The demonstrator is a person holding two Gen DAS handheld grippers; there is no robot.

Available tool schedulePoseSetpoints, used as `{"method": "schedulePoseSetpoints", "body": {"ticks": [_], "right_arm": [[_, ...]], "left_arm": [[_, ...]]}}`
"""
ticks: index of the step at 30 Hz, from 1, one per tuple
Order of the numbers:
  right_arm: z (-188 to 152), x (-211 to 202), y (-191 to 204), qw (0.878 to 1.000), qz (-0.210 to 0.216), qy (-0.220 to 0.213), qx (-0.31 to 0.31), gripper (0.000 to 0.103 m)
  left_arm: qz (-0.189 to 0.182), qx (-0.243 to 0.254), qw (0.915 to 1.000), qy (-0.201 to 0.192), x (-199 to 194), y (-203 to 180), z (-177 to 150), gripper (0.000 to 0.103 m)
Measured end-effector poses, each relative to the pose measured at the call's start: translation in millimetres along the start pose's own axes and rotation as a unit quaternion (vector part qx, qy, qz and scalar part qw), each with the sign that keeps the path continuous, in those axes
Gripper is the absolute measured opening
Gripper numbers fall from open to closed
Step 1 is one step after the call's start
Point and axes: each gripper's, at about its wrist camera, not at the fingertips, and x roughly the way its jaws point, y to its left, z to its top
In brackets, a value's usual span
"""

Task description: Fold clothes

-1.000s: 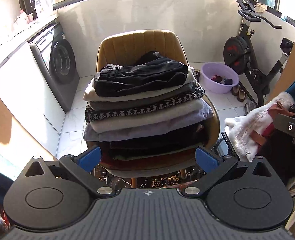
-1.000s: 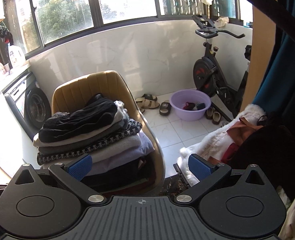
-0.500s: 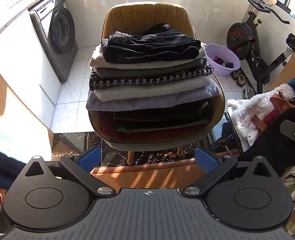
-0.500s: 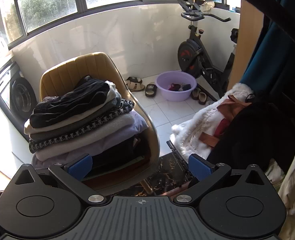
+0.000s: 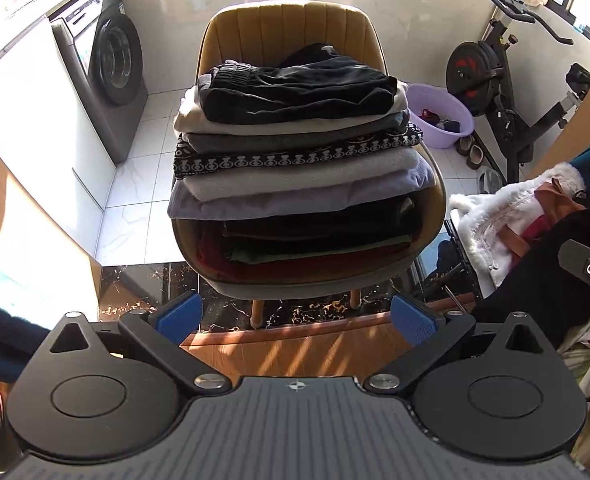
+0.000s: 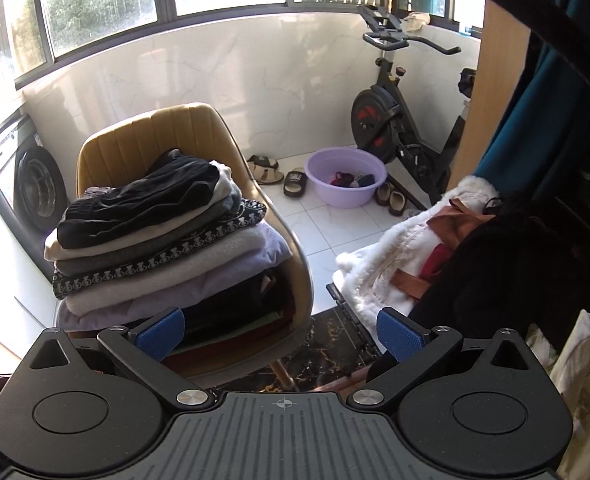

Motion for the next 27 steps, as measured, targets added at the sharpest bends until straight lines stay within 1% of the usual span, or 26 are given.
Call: {"method": "schedulePoseSetpoints", "body": {"ticks": [4,19,27], "right_arm": [[-2,0,0,1.0,-0.002,0.002,-0.002,0.102],[-3,3,-3,1.0,-0.005,0.005,0.001,0.102],[-3,4,-3,1.0,-0.003,0.006,-0.002,0.102]], "left_arm": [[0.003,0.008,1.0,0.004,2,-4,0,0.102],[0.001,0.014,0.9999,0.009,6,-10,0,0.102],[-0.004,0.023,0.9997,0.001,4,-15,1,0.102]]}}
